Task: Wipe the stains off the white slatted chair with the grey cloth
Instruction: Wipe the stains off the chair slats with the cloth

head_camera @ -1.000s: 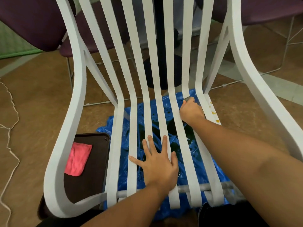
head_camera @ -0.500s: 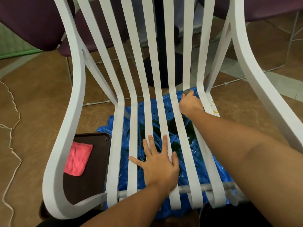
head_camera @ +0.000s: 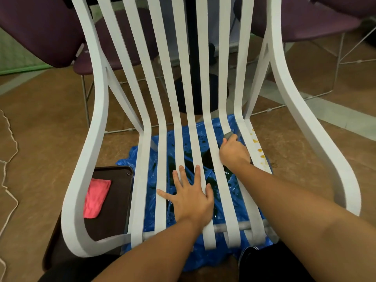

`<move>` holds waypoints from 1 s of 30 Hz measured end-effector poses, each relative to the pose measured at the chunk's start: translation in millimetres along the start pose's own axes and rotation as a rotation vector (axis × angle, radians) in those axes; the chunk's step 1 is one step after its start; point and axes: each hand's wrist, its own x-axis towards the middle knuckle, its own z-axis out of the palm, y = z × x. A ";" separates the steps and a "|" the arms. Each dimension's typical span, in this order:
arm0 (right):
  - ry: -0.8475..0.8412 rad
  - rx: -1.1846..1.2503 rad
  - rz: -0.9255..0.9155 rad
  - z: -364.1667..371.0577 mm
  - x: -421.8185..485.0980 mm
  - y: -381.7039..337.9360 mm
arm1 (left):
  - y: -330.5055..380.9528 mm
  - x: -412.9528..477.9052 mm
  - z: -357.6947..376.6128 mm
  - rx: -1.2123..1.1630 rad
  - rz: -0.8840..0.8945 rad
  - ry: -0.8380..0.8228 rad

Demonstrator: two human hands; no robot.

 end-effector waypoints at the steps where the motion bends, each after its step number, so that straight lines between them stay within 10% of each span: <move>1: 0.003 0.003 -0.002 -0.9 -7.3 3.8 | 0.4 -0.8 -0.3 -0.002 -0.001 -0.002; 30: -0.070 0.022 0.044 -10.4 -16.9 6.2 | 0.6 -2.1 0.0 0.020 0.023 0.002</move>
